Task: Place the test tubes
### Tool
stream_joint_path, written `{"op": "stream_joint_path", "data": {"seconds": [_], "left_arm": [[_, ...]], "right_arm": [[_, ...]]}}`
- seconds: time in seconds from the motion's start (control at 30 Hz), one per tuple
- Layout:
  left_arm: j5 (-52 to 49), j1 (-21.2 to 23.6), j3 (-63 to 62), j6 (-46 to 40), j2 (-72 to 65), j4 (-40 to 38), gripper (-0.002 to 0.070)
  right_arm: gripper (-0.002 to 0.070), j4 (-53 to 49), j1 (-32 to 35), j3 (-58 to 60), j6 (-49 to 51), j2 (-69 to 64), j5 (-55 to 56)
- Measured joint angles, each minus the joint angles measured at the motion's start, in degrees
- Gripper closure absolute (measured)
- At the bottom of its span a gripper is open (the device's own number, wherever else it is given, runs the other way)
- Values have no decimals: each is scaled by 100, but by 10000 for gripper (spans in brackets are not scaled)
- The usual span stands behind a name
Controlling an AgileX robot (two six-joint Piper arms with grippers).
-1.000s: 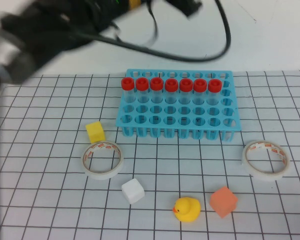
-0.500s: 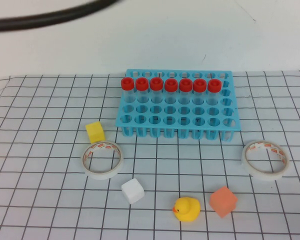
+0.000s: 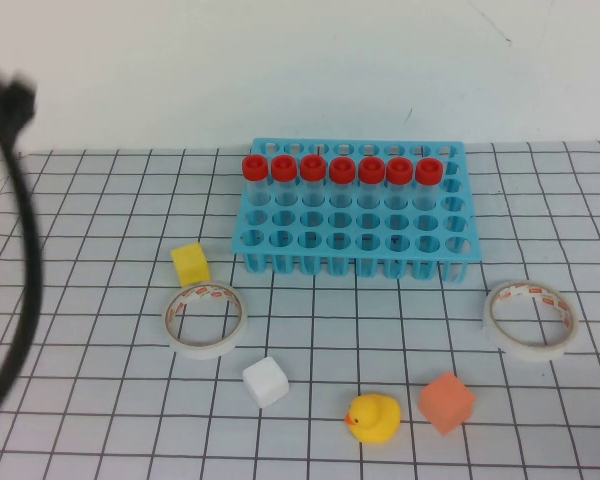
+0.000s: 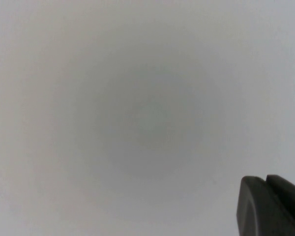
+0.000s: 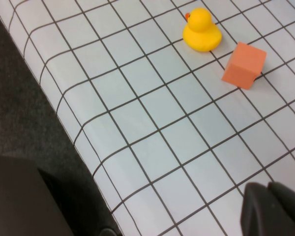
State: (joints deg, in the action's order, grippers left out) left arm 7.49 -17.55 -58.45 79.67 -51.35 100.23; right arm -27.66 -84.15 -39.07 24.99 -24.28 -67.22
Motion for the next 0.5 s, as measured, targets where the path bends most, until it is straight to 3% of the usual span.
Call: {"op": "stream_joint_path", "data": {"seconds": [0.27, 0.5], "left_arm": [[-297, 4, 1802, 395, 1588, -33, 675], [-445, 4, 2632, 431, 2915, -33, 675]], "right_arm": [[678, 0, 0, 0, 0, 0, 0], [678, 0, 0, 0, 0, 0, 0]]}}
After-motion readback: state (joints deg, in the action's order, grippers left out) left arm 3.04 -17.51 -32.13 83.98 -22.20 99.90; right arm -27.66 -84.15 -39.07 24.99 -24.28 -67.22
